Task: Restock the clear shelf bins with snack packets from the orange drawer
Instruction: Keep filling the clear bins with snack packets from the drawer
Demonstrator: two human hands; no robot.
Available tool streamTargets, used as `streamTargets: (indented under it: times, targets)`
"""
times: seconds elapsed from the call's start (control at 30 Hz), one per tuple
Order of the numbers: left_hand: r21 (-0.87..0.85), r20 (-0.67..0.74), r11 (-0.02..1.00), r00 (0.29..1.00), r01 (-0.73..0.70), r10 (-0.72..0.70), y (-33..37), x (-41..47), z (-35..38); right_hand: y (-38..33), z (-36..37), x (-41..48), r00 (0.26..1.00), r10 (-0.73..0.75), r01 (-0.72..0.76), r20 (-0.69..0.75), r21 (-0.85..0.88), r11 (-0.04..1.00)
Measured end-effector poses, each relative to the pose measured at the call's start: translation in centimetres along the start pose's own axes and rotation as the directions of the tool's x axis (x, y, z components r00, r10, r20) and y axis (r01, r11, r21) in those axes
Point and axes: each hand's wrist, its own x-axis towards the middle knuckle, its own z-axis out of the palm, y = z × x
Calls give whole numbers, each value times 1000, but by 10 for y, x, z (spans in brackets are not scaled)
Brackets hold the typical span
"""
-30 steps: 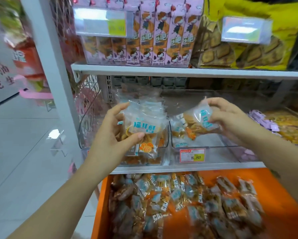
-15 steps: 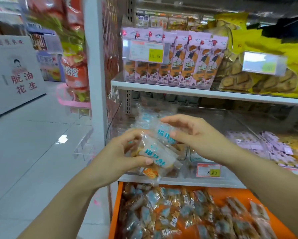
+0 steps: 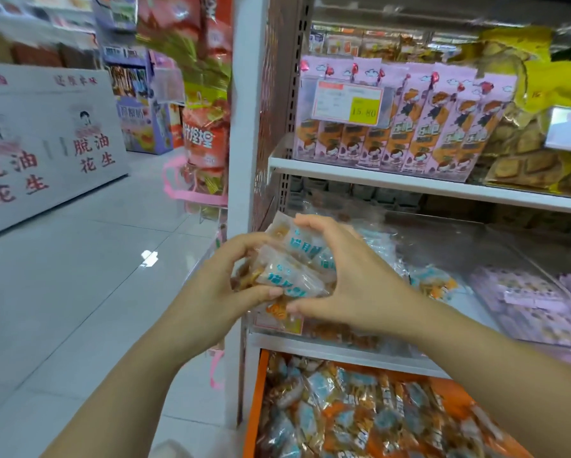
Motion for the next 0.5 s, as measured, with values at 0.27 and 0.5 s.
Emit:
streamTargets:
  times: [0.27, 0.5]
  targets:
    - [442, -180, 886, 953, -142, 243, -25, 25, 12, 36, 14, 34, 987, -89, 103, -130, 98, 990]
    - [723, -190, 681, 916, -113, 353, -29, 43, 18, 59, 19, 47, 961, -164, 179, -220, 50, 982]
